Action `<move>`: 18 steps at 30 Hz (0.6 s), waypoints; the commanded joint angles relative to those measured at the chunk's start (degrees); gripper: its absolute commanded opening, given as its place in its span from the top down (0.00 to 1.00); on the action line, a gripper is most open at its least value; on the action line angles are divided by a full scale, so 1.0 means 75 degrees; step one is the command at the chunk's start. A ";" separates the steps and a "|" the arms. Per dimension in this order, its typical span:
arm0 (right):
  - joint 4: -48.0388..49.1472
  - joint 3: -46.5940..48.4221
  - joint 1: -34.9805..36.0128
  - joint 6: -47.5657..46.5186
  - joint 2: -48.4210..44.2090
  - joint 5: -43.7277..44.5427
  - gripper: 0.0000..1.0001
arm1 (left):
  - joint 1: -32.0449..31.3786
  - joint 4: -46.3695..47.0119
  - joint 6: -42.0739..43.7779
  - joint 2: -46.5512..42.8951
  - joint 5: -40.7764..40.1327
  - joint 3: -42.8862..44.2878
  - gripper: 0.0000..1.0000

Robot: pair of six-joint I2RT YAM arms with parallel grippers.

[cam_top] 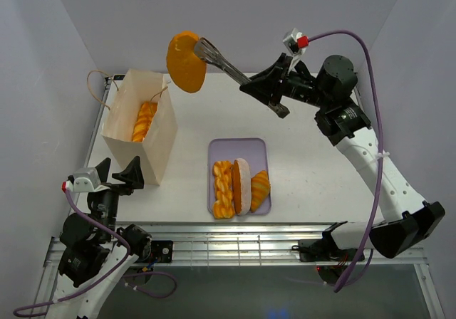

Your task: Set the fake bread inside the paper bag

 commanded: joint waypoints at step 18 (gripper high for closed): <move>0.1197 0.4412 0.0642 0.1078 0.3459 -0.0710 0.74 | -0.0024 0.0088 0.0021 -0.0086 0.0039 -0.0058 0.02</move>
